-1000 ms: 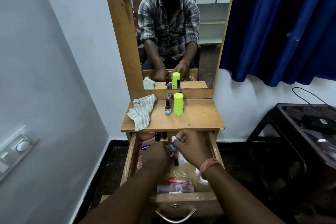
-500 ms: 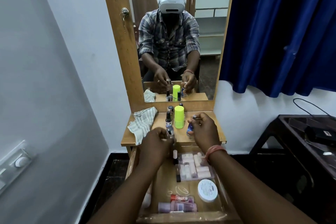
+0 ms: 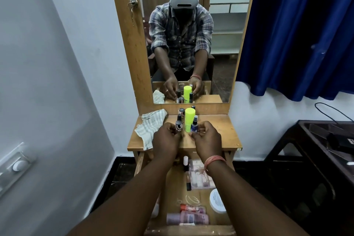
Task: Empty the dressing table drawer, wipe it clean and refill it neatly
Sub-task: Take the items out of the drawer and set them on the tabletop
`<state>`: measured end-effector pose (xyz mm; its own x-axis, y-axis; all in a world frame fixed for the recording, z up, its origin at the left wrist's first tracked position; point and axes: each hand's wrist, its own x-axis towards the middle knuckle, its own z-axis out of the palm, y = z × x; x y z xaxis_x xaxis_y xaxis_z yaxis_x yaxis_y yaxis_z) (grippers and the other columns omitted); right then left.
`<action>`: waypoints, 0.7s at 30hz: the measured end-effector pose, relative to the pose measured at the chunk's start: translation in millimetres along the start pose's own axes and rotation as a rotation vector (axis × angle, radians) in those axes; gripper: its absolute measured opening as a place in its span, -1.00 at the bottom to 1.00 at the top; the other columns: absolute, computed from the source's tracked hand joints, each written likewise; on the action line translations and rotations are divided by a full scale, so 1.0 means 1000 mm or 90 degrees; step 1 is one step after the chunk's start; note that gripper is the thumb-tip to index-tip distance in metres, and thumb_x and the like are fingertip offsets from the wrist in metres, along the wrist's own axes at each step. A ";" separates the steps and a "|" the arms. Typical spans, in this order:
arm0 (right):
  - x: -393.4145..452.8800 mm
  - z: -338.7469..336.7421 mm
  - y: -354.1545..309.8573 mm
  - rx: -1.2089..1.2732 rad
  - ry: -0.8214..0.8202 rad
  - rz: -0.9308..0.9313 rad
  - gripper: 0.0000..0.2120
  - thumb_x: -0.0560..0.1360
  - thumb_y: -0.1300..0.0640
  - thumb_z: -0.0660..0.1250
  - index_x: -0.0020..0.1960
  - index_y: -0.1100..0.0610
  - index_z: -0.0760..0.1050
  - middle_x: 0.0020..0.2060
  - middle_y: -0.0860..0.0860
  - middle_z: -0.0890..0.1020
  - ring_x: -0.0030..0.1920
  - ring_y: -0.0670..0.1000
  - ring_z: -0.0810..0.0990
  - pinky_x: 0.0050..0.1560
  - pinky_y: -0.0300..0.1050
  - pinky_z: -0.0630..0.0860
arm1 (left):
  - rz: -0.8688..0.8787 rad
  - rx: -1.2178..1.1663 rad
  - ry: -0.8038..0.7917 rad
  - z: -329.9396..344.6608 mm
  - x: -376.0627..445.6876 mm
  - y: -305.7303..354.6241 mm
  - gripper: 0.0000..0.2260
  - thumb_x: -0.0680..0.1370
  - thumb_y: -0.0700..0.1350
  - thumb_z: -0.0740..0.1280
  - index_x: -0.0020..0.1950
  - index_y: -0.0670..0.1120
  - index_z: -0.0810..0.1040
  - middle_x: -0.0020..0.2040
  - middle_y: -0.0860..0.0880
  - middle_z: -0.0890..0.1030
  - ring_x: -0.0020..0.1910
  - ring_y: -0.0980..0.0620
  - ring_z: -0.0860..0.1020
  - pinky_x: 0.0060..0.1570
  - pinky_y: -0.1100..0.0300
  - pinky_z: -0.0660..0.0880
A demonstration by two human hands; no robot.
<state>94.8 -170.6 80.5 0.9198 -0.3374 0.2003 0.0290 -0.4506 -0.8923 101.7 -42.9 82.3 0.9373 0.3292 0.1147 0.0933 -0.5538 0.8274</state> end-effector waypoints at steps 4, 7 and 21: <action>0.000 0.003 -0.001 0.002 0.024 0.011 -0.81 0.40 0.12 0.55 -0.09 0.03 0.54 -0.21 -0.11 0.68 -0.18 -0.06 0.64 -0.12 -0.11 0.59 | -0.003 -0.015 0.001 -0.003 0.005 0.002 -0.79 0.42 -0.02 0.60 -0.01 0.00 0.68 -0.10 0.07 0.71 -0.08 0.04 0.65 -0.17 0.17 0.46; 0.003 0.002 -0.002 -0.006 0.021 0.011 -0.80 0.39 0.11 0.56 -0.13 0.05 0.53 -0.25 -0.12 0.66 -0.18 -0.05 0.64 -0.14 -0.15 0.56 | -0.009 -0.028 -0.011 -0.004 0.006 0.003 -0.75 0.39 -0.02 0.63 -0.03 -0.03 0.67 -0.11 0.06 0.71 -0.08 0.04 0.64 -0.18 0.17 0.44; -0.028 -0.015 -0.003 0.134 -0.007 0.054 -0.80 0.47 0.15 0.50 0.04 0.10 0.54 -0.09 -0.07 0.64 -0.06 -0.10 0.60 -0.07 -0.27 0.50 | 0.043 0.003 0.005 -0.036 -0.061 -0.055 -0.91 0.55 -0.20 0.42 -0.03 -0.06 0.71 -0.10 0.09 0.69 -0.04 0.08 0.66 -0.05 0.16 0.54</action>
<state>63.6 -171.9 83.5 0.9269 -0.3566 0.1171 0.0313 -0.2375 -0.9709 27.5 -5.1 50.0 0.9391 0.2961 0.1745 0.0311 -0.5789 0.8148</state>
